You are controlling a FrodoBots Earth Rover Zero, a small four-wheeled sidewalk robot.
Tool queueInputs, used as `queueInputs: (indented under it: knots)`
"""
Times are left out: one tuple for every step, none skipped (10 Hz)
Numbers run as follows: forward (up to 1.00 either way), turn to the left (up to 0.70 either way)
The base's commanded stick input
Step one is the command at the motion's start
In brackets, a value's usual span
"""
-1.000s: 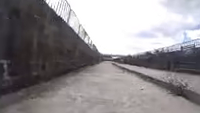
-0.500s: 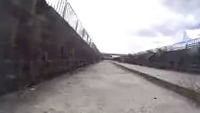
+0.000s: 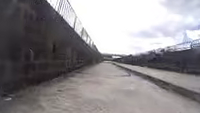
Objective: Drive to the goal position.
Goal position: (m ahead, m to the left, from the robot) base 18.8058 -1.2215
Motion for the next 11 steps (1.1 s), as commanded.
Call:
queueInputs:
  knots:
    - [1.00, 0.00]
    - [1.00, 0.00]
    - [1.00, 0.00]
    - [1.00, 0.00]
    - [1.00, 0.00]
    - [1.00, 0.00]
    - [1.00, 0.00]
    - [1.00, 0.00]
    - [1.00, 0.00]
    - [1.00, 0.00]
    - [1.00, -0.27]
